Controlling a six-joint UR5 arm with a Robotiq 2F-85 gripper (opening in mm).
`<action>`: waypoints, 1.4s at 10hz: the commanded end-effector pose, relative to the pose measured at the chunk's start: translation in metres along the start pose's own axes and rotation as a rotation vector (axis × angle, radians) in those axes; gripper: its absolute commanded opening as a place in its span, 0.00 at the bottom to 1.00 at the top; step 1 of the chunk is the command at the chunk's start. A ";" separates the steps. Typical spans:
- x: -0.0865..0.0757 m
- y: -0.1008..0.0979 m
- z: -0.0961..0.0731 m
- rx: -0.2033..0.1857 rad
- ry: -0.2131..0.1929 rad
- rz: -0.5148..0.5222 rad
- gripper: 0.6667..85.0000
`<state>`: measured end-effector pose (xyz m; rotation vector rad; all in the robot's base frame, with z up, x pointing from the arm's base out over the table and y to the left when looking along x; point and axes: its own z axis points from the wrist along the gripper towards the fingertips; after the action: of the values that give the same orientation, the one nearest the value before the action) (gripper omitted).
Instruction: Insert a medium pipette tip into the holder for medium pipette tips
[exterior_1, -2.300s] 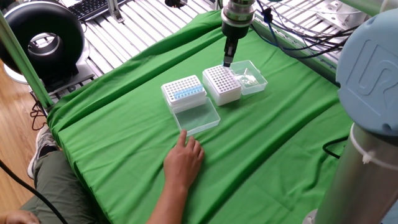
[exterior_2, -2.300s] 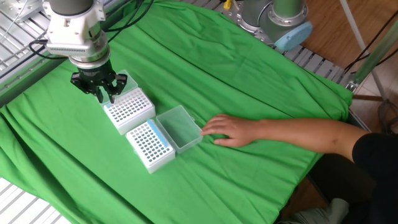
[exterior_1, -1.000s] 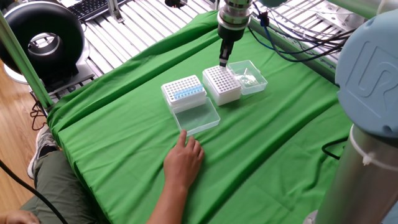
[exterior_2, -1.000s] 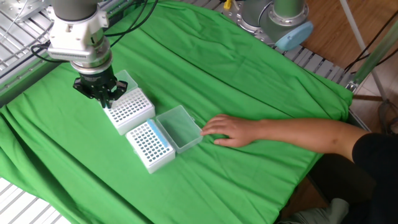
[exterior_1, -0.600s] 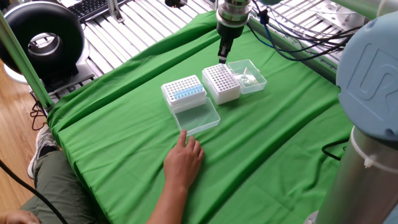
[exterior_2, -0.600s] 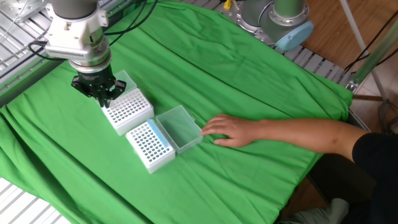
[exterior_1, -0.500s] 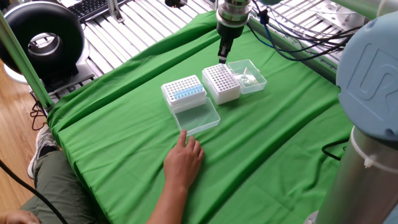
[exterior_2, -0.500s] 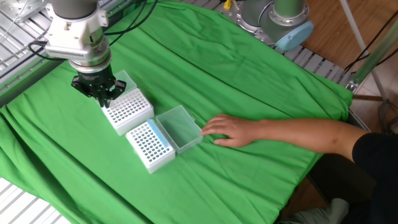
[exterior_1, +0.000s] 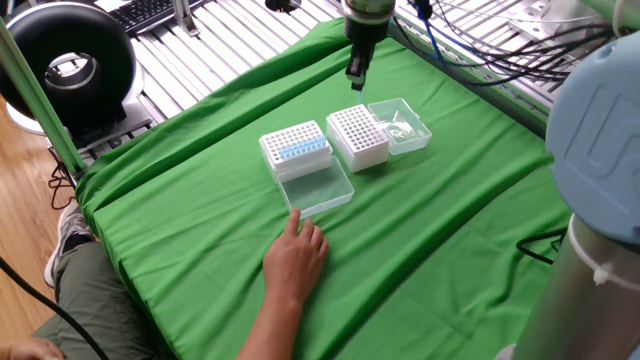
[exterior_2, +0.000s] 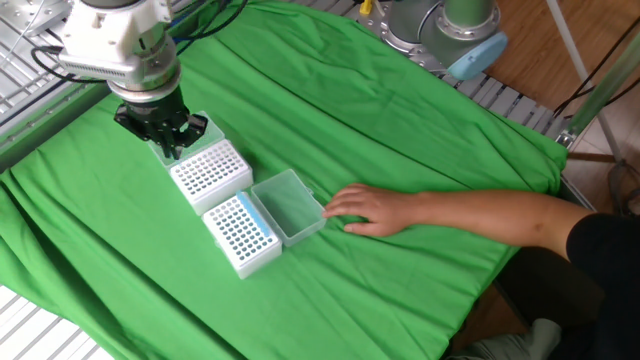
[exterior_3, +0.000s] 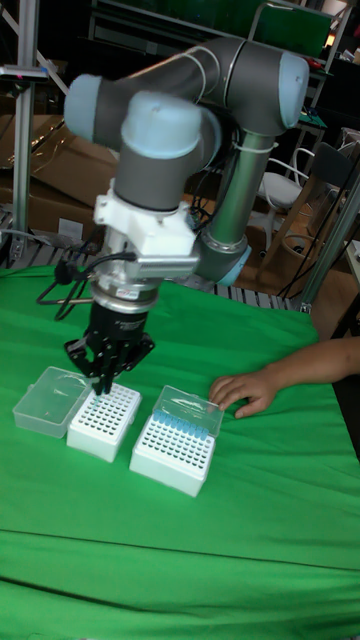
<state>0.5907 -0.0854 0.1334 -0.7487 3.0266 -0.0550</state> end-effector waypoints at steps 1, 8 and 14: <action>-0.024 0.040 -0.033 -0.020 0.019 0.123 0.00; -0.093 0.140 -0.031 -0.117 -0.052 0.368 0.00; -0.110 0.160 -0.012 -0.105 -0.103 0.440 0.00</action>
<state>0.6100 0.0997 0.1451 -0.1020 3.0495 0.1484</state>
